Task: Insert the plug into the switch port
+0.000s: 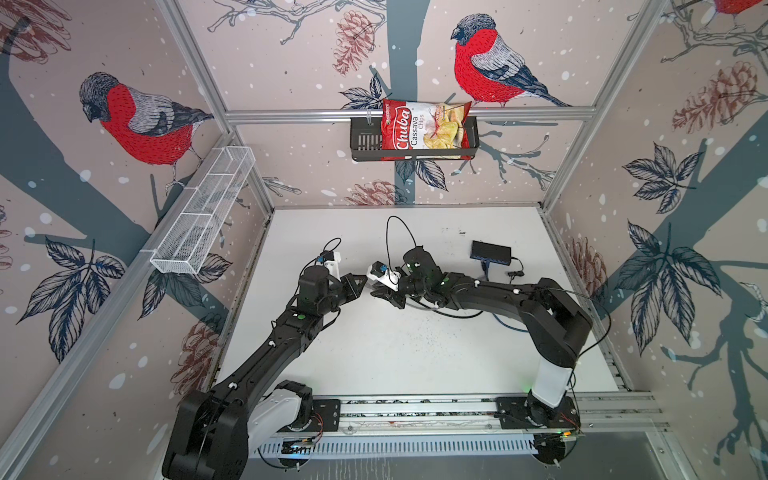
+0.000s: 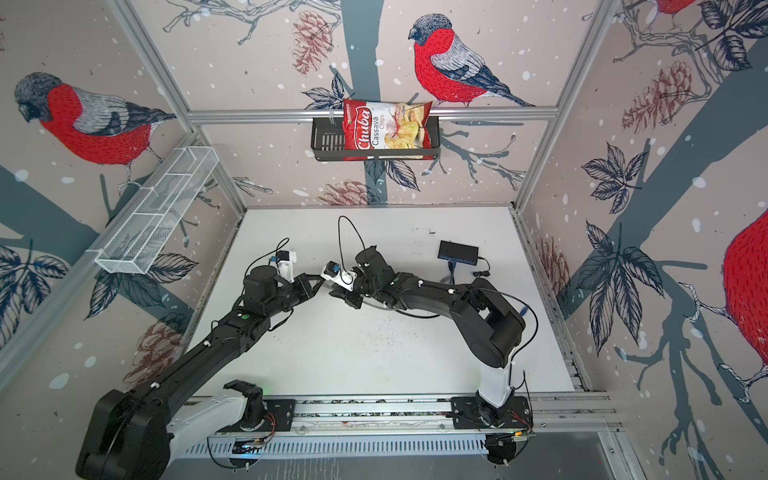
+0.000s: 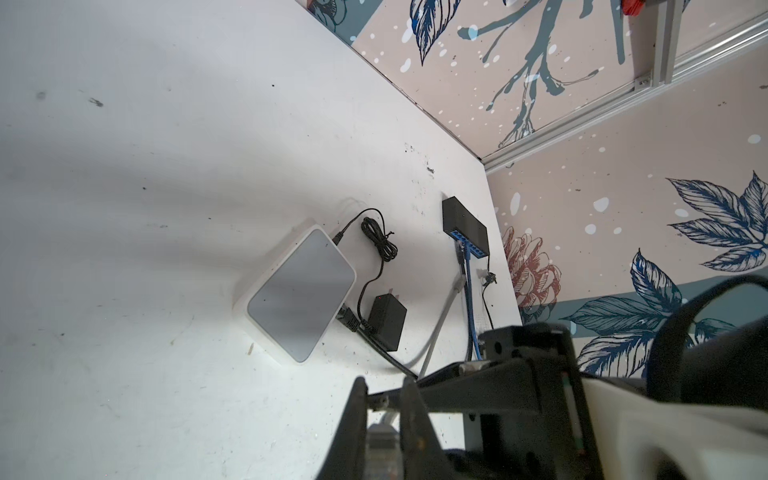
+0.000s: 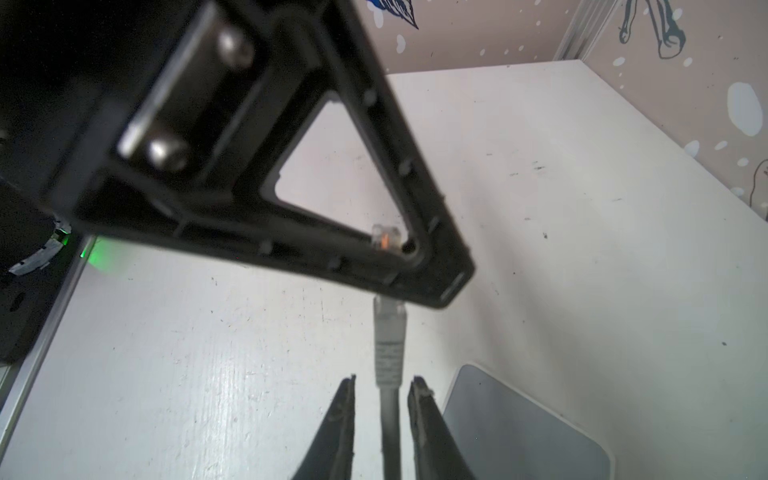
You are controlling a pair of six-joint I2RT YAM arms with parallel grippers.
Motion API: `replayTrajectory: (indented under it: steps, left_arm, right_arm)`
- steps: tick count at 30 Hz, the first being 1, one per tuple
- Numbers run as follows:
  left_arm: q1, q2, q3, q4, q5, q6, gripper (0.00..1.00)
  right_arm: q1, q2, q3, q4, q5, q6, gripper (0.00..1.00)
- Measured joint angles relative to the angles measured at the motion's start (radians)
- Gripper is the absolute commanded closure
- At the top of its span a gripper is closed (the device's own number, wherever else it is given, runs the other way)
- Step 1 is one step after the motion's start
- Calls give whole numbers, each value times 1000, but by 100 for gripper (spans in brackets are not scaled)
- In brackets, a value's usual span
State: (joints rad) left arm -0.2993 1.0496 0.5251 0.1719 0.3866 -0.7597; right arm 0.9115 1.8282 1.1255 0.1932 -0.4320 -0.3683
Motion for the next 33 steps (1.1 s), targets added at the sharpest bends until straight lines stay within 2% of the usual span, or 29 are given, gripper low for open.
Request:
replayTrajectory:
  steps: [4, 11, 19, 23, 27, 33]
  left_arm:
    - [-5, 0, 0, -4, -21, -26, 96]
    - [-10, -3, 1, -5, -49, -72, 96]
    - [-24, -2, 19, -25, -53, -126, 96]
    - [-39, -1, 34, -36, -54, -132, 97]
    - [-48, 4, 37, -49, -54, -148, 98]
    - [-53, 12, 38, -48, -58, -175, 98]
  right_arm:
    - [38, -35, -87, 87, 116, -26, 68]
    - [117, -58, -290, 406, 364, -83, 58]
    - [202, 43, -372, 813, 603, -237, 48]
    - [209, 74, -372, 944, 663, -286, 49]
    - [200, 77, -368, 1025, 673, -291, 52]
    - [192, 80, -366, 1040, 663, -292, 56]
